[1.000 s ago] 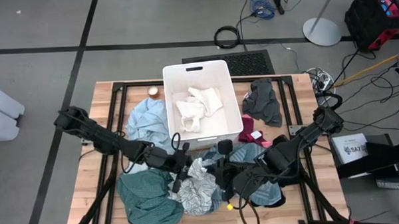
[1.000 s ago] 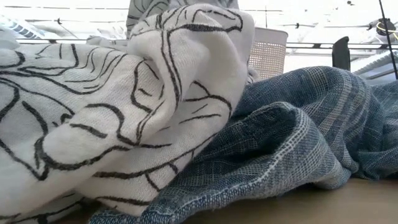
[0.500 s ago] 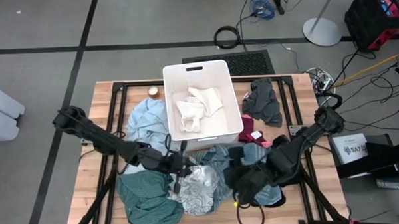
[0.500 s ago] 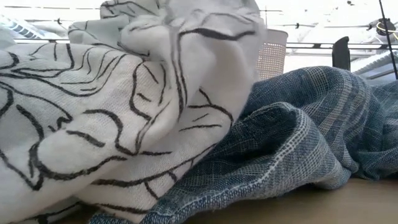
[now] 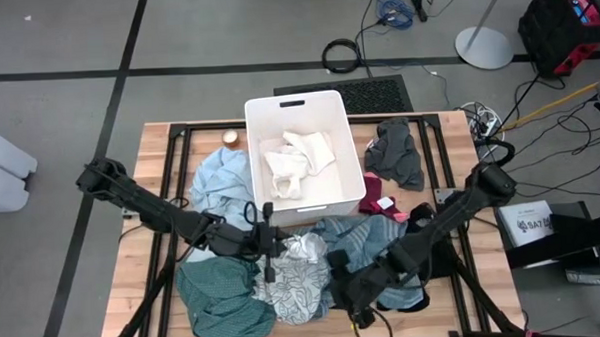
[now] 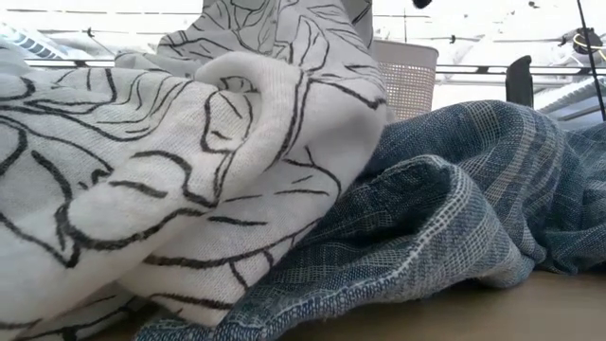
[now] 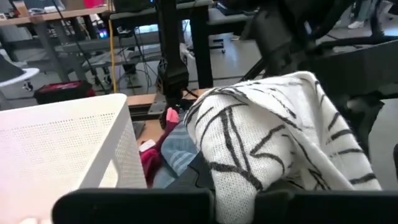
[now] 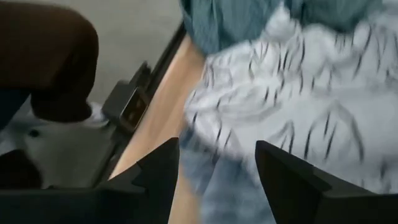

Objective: Sort clothes
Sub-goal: Put the white shirt into the white laundry bin

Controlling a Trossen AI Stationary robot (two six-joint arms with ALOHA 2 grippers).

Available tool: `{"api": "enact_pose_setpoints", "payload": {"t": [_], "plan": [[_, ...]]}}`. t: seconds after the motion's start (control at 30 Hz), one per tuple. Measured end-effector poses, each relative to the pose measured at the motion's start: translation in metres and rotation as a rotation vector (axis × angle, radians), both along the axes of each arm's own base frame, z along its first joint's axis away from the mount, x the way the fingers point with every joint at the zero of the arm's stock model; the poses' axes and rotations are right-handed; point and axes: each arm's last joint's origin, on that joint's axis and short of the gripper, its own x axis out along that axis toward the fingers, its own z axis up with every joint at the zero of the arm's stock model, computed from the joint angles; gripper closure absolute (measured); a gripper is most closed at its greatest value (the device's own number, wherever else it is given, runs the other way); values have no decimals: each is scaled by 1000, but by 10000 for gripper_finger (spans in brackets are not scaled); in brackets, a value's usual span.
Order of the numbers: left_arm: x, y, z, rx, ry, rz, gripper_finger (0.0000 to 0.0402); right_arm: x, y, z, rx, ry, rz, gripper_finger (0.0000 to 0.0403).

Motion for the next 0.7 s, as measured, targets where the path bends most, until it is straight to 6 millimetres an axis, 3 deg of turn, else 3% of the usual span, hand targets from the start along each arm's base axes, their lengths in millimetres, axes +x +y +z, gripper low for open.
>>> {"api": "enact_pose_setpoints", "payload": {"t": [0.17, 0.4, 0.6, 0.7], "plan": [[2, 4, 0, 3, -1, 13, 394, 9, 0, -17, -106, -148, 139, 204], [3, 10, -3, 12, 33, 34, 394, 23, 8, -57, -290, -163, 260, 204], [3, 12, -8, -1, 79, 47, 394, 42, 10, -75, -473, -188, 179, 207], [3, 12, -9, -11, 89, 49, 395, 45, 9, -76, -478, -175, 153, 233]]}}
